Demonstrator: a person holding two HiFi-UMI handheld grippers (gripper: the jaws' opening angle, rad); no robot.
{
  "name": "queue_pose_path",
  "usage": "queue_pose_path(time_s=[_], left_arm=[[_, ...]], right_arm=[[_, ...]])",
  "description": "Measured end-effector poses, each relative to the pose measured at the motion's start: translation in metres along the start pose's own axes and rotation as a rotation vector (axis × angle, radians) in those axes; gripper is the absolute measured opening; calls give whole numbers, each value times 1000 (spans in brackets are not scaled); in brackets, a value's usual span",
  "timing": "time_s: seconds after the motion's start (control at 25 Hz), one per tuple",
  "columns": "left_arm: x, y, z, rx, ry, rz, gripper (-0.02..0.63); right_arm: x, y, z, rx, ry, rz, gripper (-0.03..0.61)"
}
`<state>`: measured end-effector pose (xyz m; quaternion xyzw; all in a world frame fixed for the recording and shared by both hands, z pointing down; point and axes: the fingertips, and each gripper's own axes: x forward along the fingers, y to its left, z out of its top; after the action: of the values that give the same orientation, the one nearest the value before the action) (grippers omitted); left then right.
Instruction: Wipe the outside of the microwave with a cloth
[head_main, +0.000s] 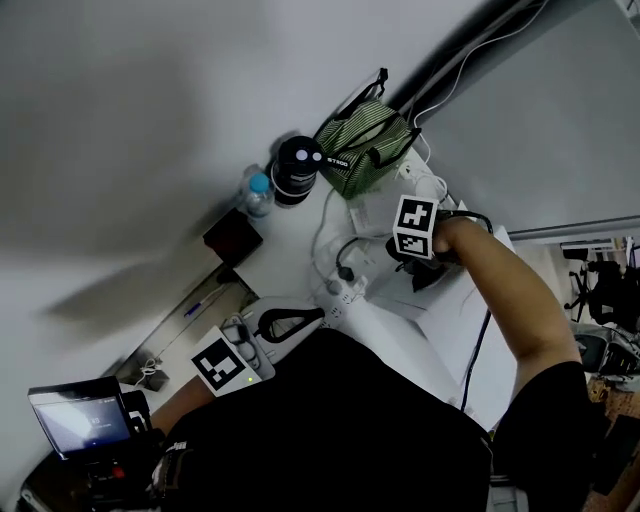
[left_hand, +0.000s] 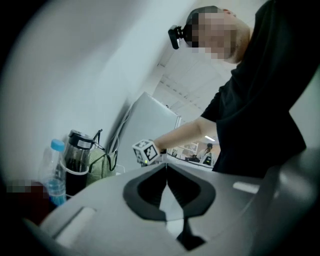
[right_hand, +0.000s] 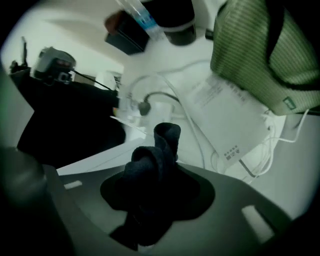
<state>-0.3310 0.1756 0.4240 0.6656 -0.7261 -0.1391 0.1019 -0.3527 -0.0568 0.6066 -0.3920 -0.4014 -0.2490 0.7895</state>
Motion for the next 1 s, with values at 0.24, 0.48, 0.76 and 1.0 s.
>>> queue_pose_path(time_s=[0.24,0.48,0.76,1.0], left_arm=[[23,-19,13,31,-11,-88,9],[18,-18,9,28,-13,-76,9],[-23,3,-3,-39,-24,54,9],[-20,3,-3,-16,-16,35,8]], right_arm=[[-84,75,-36,-80,-42,20,155],[-15,53,-12,-74,116,2,153],[73,5,20,6,180,-39,150],[74,1,26,-15,168,-89,153]])
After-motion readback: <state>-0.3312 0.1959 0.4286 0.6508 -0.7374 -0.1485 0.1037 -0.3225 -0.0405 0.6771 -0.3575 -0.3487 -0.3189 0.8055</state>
